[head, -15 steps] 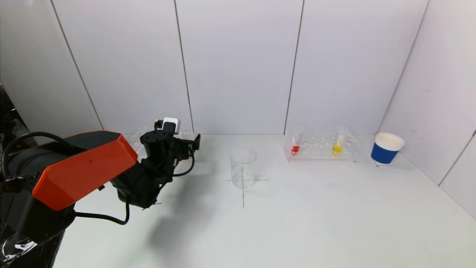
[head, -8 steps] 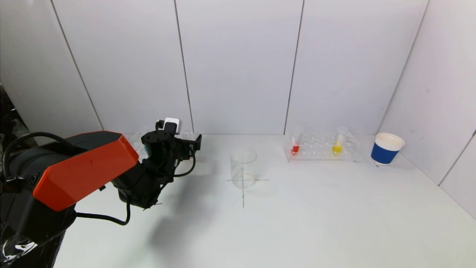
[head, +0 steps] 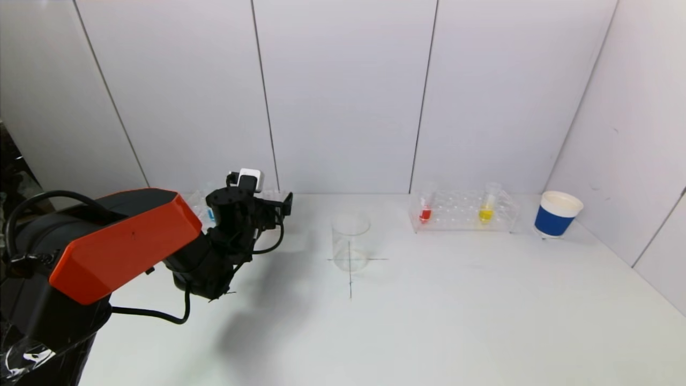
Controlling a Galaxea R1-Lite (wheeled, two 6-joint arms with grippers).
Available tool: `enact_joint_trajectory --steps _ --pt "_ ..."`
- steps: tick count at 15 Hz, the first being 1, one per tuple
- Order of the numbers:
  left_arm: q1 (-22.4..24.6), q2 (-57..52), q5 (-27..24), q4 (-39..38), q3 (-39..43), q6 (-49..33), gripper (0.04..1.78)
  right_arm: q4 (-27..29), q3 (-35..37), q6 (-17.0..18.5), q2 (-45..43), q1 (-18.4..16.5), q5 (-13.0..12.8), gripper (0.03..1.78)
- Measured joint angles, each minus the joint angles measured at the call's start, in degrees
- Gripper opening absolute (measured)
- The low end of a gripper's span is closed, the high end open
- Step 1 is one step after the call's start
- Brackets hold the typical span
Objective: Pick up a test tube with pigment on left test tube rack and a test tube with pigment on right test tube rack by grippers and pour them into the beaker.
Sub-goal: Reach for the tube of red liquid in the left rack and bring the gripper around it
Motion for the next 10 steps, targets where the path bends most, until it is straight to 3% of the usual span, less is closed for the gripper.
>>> enact_joint_trajectory --steps 10 --pt "0.1 0.1 0.0 0.0 -0.3 0.0 1.76 0.0 0.0 0.0 0.0 0.0 0.0 1.76"
